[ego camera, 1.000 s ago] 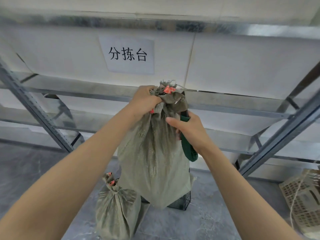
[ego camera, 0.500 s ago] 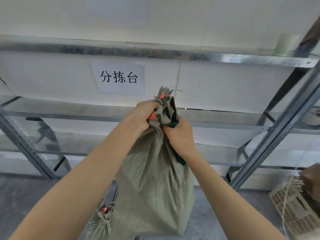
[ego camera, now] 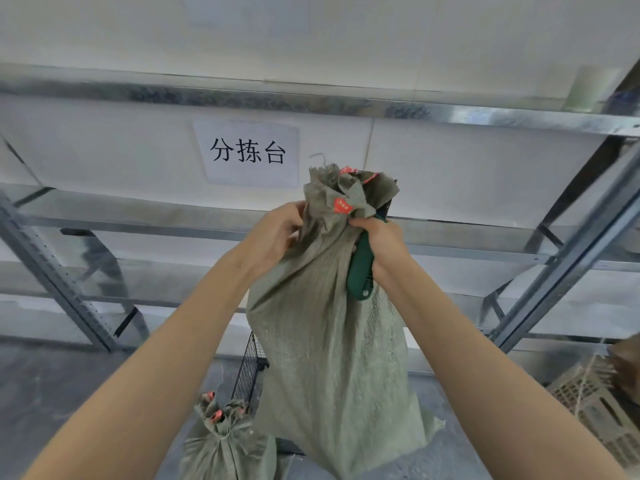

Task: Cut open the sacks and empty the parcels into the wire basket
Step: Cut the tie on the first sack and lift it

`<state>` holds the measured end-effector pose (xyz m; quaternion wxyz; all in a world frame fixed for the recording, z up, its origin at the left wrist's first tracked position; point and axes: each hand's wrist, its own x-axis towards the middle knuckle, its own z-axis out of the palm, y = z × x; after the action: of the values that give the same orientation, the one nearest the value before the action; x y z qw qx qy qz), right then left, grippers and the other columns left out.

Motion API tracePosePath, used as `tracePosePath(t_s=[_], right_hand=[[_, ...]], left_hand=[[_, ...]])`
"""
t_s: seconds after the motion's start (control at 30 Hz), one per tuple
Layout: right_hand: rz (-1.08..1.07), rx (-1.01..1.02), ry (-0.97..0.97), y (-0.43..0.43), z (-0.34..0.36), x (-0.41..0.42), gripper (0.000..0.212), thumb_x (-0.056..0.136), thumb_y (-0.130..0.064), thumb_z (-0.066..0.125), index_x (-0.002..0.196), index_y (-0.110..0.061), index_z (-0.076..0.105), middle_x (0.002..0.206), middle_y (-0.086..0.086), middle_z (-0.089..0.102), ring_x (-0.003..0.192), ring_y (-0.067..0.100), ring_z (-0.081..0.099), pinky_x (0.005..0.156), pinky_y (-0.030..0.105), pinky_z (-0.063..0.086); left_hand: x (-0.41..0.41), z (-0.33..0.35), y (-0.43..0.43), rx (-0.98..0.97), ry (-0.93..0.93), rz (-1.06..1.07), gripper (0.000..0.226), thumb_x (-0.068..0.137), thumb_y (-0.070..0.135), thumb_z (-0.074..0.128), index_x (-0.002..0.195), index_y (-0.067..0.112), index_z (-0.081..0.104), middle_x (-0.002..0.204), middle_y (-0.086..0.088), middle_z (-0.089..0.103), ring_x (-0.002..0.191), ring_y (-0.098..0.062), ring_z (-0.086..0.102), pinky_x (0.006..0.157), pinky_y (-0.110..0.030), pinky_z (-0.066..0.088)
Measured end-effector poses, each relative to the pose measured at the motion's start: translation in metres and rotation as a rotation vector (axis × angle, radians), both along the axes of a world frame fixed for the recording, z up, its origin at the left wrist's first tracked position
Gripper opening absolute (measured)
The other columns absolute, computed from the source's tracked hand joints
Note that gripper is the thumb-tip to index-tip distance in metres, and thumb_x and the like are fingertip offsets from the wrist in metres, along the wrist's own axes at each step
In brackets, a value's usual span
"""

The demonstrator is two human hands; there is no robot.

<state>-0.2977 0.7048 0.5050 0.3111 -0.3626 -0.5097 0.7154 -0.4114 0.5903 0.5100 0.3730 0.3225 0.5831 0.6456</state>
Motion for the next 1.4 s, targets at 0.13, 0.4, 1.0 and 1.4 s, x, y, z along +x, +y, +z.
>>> tracePosePath(t_s=[0.13, 0.4, 1.0, 1.4], right_hand=[[0.016, -0.024, 0.042, 0.012, 0.003, -0.003, 0.004, 0.082, -0.003, 0.066, 0.085, -0.002, 0.066, 0.083, 0.016, 0.069, 0.070, 0.030, 0.065, 0.074, 0.042, 0.056], [0.159, -0.034, 0.004, 0.020, 0.013, -0.005, 0.013, 0.082, -0.003, 0.066, 0.072, -0.006, 0.058, 0.049, 0.006, 0.053, 0.037, 0.016, 0.048, 0.044, 0.024, 0.045], [0.415, 0.239, -0.089, 0.005, 0.016, 0.034, 0.024, 0.080, -0.014, 0.076, 0.096, -0.014, 0.059, 0.067, -0.001, 0.055, 0.051, 0.012, 0.048, 0.048, 0.024, 0.047], [0.245, 0.824, -0.419, -0.014, -0.001, 0.040, 0.066, 0.071, -0.040, 0.077, 0.129, -0.027, 0.050, 0.122, -0.008, 0.053, 0.104, 0.013, 0.057, 0.084, 0.039, 0.054]], left_hand=[[0.002, -0.008, -0.009, -0.261, 0.432, 0.008, 0.047, 0.081, 0.039, 0.066, 0.126, 0.029, 0.054, 0.119, 0.011, 0.060, 0.110, -0.012, 0.055, 0.092, -0.028, 0.041], [0.018, -0.039, 0.012, -0.370, 0.745, 0.053, 0.054, 0.065, 0.057, 0.067, 0.109, 0.027, 0.057, 0.105, 0.010, 0.065, 0.105, -0.016, 0.059, 0.092, -0.038, 0.046], [0.037, -0.019, 0.034, -0.022, 0.322, 0.581, 0.030, 0.086, 0.007, 0.053, 0.059, 0.012, 0.042, 0.054, 0.000, 0.034, 0.055, -0.015, 0.027, 0.054, -0.030, 0.022], [0.037, 0.019, 0.030, -0.022, -0.071, 0.502, 0.008, 0.086, 0.003, 0.060, 0.077, 0.004, 0.059, 0.075, -0.012, 0.061, 0.068, -0.023, 0.058, 0.063, -0.030, 0.049]])
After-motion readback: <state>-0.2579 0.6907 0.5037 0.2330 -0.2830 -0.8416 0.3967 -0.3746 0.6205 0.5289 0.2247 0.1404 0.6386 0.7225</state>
